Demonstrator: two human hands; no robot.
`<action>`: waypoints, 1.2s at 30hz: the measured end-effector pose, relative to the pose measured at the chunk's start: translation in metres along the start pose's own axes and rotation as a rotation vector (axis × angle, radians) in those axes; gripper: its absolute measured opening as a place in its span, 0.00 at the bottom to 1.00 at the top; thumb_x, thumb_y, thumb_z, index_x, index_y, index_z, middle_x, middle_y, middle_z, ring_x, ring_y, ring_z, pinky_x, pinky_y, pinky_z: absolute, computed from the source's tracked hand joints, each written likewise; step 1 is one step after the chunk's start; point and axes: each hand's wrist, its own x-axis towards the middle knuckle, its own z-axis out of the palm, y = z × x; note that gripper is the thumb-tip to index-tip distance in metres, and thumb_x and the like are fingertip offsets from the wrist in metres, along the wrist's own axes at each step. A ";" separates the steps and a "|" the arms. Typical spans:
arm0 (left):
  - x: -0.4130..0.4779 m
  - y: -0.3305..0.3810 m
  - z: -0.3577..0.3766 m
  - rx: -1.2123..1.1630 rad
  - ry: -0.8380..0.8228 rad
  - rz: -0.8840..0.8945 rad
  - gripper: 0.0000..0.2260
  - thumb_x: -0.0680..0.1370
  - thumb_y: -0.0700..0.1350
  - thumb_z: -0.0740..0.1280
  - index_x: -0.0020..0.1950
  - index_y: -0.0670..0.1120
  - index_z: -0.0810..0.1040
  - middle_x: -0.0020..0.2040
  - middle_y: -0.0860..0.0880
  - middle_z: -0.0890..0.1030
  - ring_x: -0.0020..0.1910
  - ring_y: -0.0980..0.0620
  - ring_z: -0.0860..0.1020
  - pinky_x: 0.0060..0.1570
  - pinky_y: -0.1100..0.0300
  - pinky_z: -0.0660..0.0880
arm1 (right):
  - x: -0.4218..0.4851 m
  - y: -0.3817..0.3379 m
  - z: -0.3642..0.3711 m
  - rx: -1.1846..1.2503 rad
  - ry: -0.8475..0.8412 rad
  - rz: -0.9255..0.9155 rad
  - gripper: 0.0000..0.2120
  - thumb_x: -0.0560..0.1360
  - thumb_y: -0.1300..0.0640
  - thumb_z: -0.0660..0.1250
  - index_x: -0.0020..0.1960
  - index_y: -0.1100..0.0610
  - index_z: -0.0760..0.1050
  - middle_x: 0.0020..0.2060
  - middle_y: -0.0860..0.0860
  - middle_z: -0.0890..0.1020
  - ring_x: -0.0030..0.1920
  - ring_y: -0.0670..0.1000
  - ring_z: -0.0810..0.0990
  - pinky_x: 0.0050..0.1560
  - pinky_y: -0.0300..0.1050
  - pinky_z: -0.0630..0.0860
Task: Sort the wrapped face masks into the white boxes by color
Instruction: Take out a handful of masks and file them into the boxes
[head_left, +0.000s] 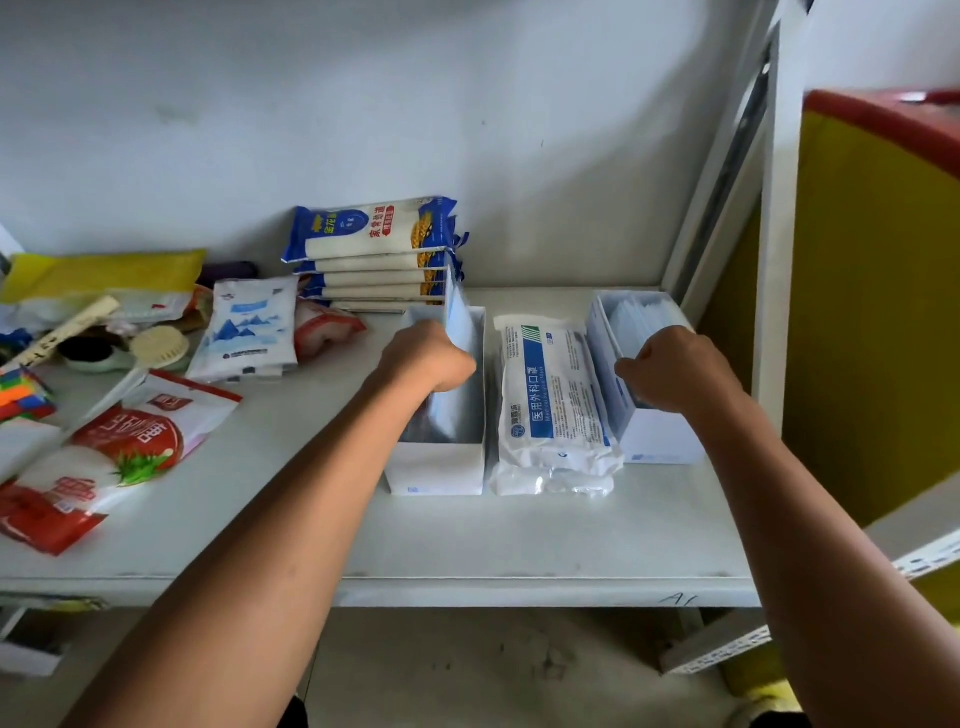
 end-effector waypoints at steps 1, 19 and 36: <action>0.001 -0.001 0.005 -0.052 0.014 0.010 0.10 0.75 0.45 0.67 0.54 0.42 0.74 0.46 0.44 0.79 0.41 0.46 0.76 0.31 0.60 0.66 | 0.000 0.000 0.001 0.006 0.004 0.000 0.15 0.75 0.46 0.65 0.43 0.58 0.79 0.36 0.53 0.81 0.36 0.54 0.80 0.40 0.47 0.80; 0.011 -0.008 0.025 0.101 0.092 0.060 0.02 0.75 0.38 0.64 0.45 0.40 0.75 0.38 0.43 0.77 0.34 0.46 0.75 0.29 0.60 0.66 | 0.001 0.023 0.005 0.094 0.201 0.086 0.12 0.70 0.50 0.61 0.43 0.56 0.78 0.41 0.56 0.81 0.44 0.61 0.80 0.46 0.55 0.82; -0.003 0.001 0.041 -0.121 0.442 0.362 0.13 0.81 0.51 0.60 0.60 0.46 0.76 0.56 0.47 0.82 0.53 0.43 0.80 0.45 0.55 0.71 | 0.006 0.024 0.007 0.032 0.064 0.155 0.26 0.69 0.43 0.75 0.59 0.59 0.75 0.53 0.57 0.79 0.55 0.61 0.77 0.54 0.56 0.81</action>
